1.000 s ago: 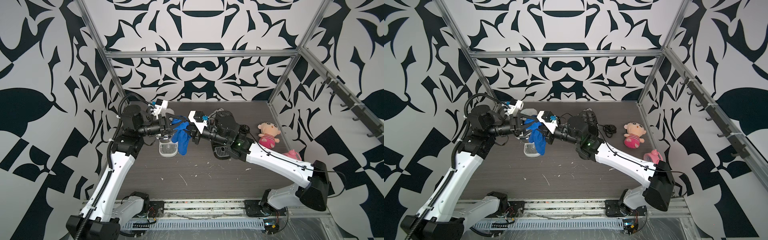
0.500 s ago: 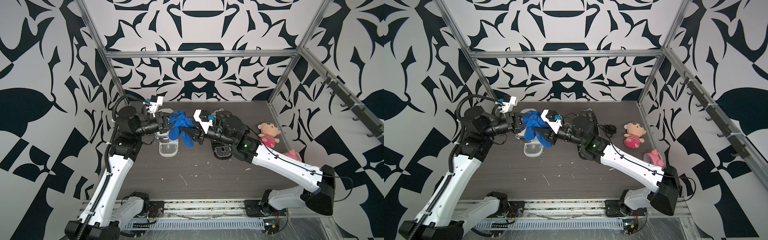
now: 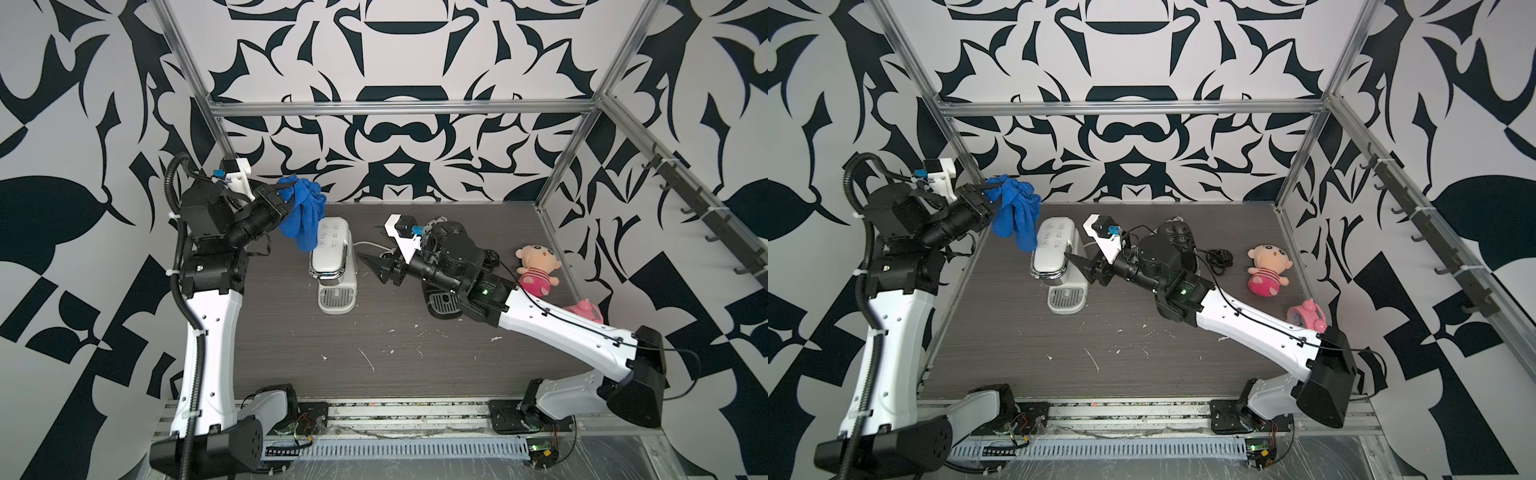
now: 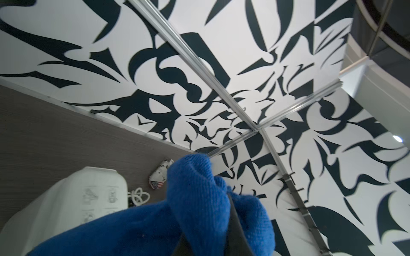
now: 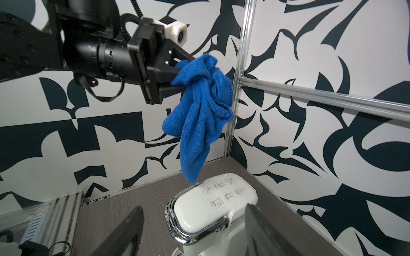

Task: Wipe the surface of a coffee machine
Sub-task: Wipe the dirt from the surface of the coffee machine.

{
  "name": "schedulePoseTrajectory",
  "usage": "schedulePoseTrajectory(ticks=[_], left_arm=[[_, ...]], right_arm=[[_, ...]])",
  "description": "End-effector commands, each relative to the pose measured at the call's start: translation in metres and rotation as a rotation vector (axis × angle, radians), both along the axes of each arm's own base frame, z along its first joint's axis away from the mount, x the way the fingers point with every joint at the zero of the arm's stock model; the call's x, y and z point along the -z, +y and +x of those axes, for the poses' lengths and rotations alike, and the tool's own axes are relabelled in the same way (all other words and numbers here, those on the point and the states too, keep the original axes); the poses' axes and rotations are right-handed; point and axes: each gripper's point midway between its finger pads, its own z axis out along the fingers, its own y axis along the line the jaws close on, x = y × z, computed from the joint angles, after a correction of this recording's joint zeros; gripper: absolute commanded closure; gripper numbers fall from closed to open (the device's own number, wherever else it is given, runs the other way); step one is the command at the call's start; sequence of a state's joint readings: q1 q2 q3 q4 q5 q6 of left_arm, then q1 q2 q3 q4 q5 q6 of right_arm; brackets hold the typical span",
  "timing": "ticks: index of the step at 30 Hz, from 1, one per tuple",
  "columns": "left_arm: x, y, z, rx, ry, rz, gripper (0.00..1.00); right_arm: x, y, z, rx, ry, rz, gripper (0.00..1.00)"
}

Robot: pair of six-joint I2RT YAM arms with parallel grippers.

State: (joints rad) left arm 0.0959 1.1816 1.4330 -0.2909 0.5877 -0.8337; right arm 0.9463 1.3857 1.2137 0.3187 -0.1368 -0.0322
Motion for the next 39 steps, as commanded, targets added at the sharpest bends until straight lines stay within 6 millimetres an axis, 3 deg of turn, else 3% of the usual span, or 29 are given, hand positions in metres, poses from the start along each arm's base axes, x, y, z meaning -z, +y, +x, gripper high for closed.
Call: schedulePoseTrajectory(ticks=[1,2,5,12,21,27,32,39], left_arm=[[0.031,0.013,0.032,-0.051,0.055,0.053,1.00],[0.046,0.013,0.047,-0.042,0.088,0.038,1.00],[0.066,0.009,0.064,0.000,0.117,0.002,1.00],[0.127,0.013,0.081,-0.002,0.223,0.050,1.00],[0.187,0.015,0.066,-0.030,0.363,-0.069,1.00],[0.223,0.030,0.054,-0.097,0.423,-0.137,1.00],[0.242,0.037,0.055,-0.111,0.452,-0.167,1.00],[0.278,0.036,0.052,-0.112,0.527,-0.205,1.00]], right_arm=[[-0.028,0.000,0.010,0.044,0.001,0.091,0.26],[-0.025,0.003,0.014,0.054,0.028,0.096,0.26],[-0.009,0.019,0.026,0.056,0.114,0.069,0.29],[0.026,0.046,0.045,0.065,0.251,0.060,0.32],[0.056,0.090,0.070,0.089,0.393,-0.010,0.45],[0.083,0.116,0.092,0.150,0.449,-0.148,0.66],[0.117,0.123,0.107,0.217,0.491,-0.256,0.89],[0.155,0.125,0.107,0.242,0.565,-0.330,0.95]])
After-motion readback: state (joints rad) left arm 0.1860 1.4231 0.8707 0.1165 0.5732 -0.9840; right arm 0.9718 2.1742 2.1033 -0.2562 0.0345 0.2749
